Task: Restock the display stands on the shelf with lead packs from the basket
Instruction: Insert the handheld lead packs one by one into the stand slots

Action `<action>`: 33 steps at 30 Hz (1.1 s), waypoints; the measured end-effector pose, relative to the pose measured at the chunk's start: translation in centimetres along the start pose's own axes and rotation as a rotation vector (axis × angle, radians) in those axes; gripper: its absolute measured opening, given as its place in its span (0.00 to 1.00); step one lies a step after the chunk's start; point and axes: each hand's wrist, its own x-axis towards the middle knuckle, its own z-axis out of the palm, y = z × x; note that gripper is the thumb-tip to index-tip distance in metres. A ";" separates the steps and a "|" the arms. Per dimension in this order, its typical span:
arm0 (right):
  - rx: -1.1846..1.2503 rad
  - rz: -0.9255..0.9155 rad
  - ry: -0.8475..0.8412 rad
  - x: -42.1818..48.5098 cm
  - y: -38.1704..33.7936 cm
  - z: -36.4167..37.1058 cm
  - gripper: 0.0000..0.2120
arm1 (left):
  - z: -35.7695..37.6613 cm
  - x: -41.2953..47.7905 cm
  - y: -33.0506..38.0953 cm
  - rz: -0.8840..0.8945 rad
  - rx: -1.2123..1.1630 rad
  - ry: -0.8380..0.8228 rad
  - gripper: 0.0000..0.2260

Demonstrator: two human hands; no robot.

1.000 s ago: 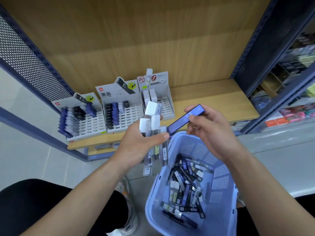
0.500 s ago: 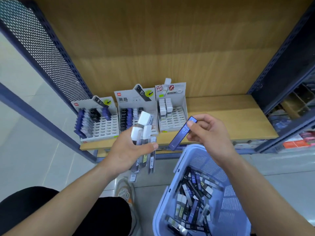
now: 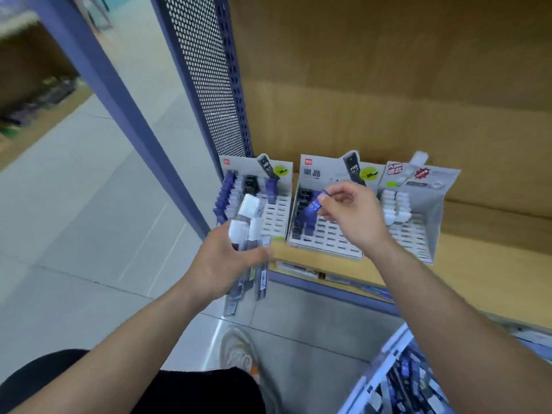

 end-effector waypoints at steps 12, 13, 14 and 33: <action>-0.506 -0.110 -0.123 11.7 4.1 9.5 0.05 | -5.2 3.0 -7.2 -0.110 -0.023 0.105 0.11; -0.522 -0.111 -0.132 11.9 4.3 9.6 0.05 | -5.2 3.0 -7.3 -0.113 -0.026 0.095 0.11; -0.527 -0.116 -0.134 12.0 4.4 9.7 0.06 | -5.3 3.0 -7.4 -0.113 -0.032 0.083 0.11; -0.697 -0.257 -0.248 11.4 5.4 11.7 0.03 | -5.1 4.4 -5.6 -0.115 -0.275 0.131 0.11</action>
